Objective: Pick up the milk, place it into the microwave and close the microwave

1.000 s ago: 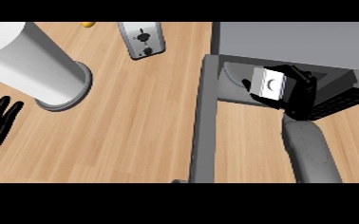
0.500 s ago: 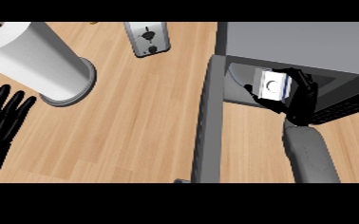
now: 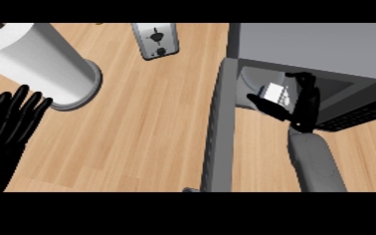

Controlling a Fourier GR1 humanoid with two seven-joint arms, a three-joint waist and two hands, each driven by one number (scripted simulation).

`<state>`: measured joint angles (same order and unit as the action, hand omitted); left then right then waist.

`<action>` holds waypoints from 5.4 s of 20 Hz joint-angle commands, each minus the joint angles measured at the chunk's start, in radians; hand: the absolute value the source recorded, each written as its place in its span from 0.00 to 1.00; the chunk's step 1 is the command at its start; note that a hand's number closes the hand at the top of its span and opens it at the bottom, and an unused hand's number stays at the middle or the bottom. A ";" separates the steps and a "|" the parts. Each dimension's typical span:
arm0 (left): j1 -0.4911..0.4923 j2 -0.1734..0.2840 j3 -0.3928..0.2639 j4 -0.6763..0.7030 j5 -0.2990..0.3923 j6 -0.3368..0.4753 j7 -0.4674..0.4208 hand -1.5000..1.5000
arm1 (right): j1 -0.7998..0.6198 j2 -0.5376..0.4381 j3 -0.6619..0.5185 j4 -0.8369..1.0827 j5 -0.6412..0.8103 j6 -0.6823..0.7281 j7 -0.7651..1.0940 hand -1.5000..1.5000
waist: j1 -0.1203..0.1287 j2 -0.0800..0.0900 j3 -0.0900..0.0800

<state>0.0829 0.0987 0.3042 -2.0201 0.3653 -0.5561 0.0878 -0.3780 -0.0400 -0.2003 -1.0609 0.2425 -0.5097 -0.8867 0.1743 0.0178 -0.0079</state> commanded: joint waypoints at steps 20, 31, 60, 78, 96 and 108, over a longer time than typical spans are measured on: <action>0.018 -0.082 -0.079 -0.010 -0.115 0.039 -0.028 0.00 | -0.202 -0.029 -0.064 0.291 -0.020 0.090 0.259 0.00 | -0.042 0.019 0.008; 0.005 -0.086 -0.150 0.018 -0.135 0.012 -0.001 0.00 | -0.175 -0.003 -0.055 0.338 -0.093 0.238 0.201 0.00 | -0.100 0.012 0.010; -0.124 -0.088 -0.556 0.500 -0.629 -0.027 -0.281 1.00 | 0.458 0.001 0.199 -0.370 -0.183 0.440 0.349 0.00 | -0.191 -0.021 0.007; -0.421 -0.098 -1.218 0.877 -0.364 0.641 -0.287 1.00 | 0.790 -0.125 0.146 -0.870 -0.410 0.648 0.457 0.00 | -0.237 -0.013 0.006; -0.731 -0.098 -1.297 0.938 0.051 1.061 -0.390 1.00 | 0.712 -0.266 0.168 -1.045 -0.580 0.828 0.612 0.00 | -0.364 0.011 0.002; -0.918 -0.099 -1.163 1.073 0.275 1.124 -0.400 1.00 | 0.686 -0.279 0.181 -1.125 -0.685 0.849 0.668 0.00 | -0.442 0.039 0.002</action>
<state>-0.7832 0.0006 -0.9102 -0.9827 0.5814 0.5577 -0.2822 0.3120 -0.3076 -0.0181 -2.1579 -0.4149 0.3292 -0.2343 -0.2423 0.0483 -0.0043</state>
